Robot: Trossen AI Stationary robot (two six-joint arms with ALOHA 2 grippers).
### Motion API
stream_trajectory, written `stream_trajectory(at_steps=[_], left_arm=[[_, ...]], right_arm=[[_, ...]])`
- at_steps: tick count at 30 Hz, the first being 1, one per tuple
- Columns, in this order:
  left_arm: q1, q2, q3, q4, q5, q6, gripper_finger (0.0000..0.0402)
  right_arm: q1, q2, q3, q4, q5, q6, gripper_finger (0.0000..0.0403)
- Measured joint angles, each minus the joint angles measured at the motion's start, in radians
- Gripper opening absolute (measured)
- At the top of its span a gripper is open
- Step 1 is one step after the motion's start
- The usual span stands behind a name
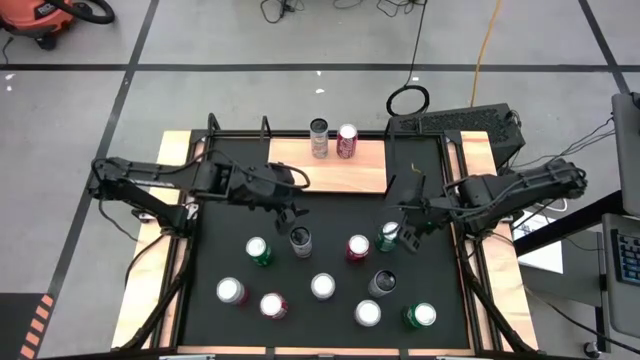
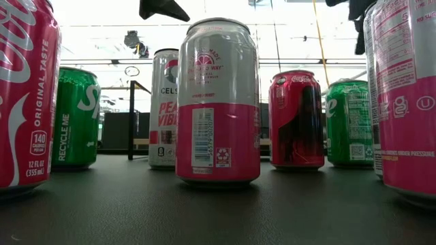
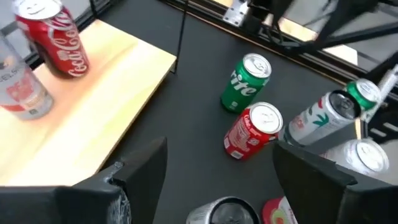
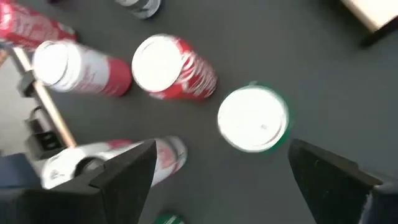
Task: Place canned beverage on shelf
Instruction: Put the top right green soda can on the shelf
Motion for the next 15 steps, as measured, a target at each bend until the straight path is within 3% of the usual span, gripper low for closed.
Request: stream_trajectory(at_steps=[4,10,15], left_arm=[[0.014,0.0,0.0,0.0,0.058,0.009,0.0285],[0.021,0.0,0.0,0.0,0.066,0.039,0.0285],[0.033,0.0,0.0,0.0,0.097,0.039,0.0285]], right_arm=[[0.0,0.015,0.0,0.021,0.022,-0.092,0.0342],[0.0,0.042,0.0,0.059,0.028,-0.207,0.0353],[-0.007,0.081,0.0,0.056,0.029,-0.222,0.0366]])
